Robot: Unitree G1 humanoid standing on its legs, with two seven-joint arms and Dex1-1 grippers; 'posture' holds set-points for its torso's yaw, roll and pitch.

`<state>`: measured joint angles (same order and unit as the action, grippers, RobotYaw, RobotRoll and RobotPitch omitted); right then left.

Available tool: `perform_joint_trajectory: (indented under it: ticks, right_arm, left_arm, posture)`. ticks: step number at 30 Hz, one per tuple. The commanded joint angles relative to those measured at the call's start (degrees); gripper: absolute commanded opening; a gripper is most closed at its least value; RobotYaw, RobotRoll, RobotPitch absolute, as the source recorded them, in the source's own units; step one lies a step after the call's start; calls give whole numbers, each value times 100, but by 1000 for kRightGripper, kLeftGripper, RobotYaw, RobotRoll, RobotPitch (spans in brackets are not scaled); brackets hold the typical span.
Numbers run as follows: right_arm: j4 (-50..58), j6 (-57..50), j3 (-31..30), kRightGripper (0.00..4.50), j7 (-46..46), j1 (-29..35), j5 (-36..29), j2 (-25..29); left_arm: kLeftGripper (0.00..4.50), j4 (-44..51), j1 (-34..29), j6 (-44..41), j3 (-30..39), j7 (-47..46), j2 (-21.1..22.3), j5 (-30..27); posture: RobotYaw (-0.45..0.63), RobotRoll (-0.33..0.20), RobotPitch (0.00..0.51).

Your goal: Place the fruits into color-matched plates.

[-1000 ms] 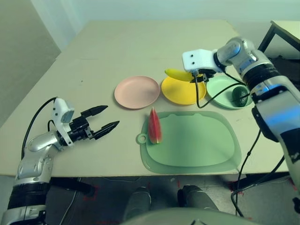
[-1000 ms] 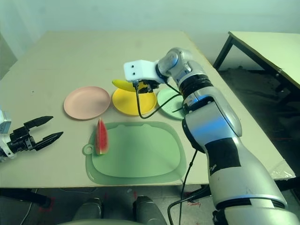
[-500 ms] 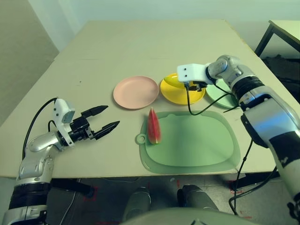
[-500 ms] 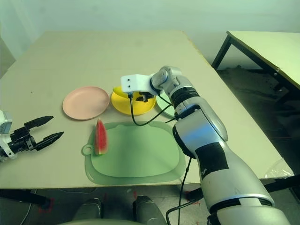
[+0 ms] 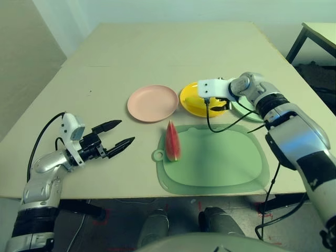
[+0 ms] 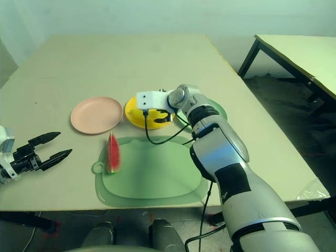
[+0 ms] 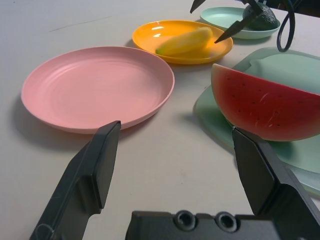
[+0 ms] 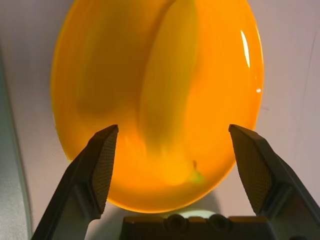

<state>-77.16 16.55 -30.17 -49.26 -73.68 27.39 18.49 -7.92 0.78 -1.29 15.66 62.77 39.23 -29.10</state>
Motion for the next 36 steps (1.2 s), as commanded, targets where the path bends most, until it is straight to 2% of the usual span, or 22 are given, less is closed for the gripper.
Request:
perform_joint_trajectory:
  ticks: [1,9,16,18,23,27,32,34,36]
  right_arm:
    - [50,122,212,4465,-159,-94,-65,83]
    - [510,350,916,4465,-1201,-200,-744,440]
    - [1373,101,1444,4465,-1916,144,-1366,752]
    - [1981,-225,1652,4465,-2119,428,-1665,906]
    - [3784,-1633,2256,4465,-2309,1424,-2565,1144]
    - [5366,-2911,2891,4465,-2355,2421,-3627,1294]
    - [6407,-3246,3327,4465,-2482,3755,-4380,1642]
    - [6761,-3189,3529,4465,-2863,4479,-4813,1814]
    - [6937,-3139,3726,4465,-3070,4915,-5217,1834]
  left_arm:
    - [4500,-101,0,79,-46,74,-17,93]
    - [4500,-149,81,40,-87,161,-28,51]
    - [4500,-229,205,34,-139,178,-101,69]
    - [4500,-245,226,24,-150,172,-113,75]
    - [4500,-117,131,26,-172,111,-186,77]
    - [4500,-27,-77,57,-143,120,-210,72]
    - [4500,4,-221,66,-111,105,-236,46]
    - [4500,10,-238,36,-135,114,-252,30]
    - [4500,17,-234,22,-169,127,-265,34]
  posture:
    - [45,0,65]
    - [19,0,69]
    - [5,0,68]
    - [6,0,69]
    - [7,0,68]
    - [3,0,67]
    - [-12,0,59]
    - [-15,0,55]
    - [-19,0,51]
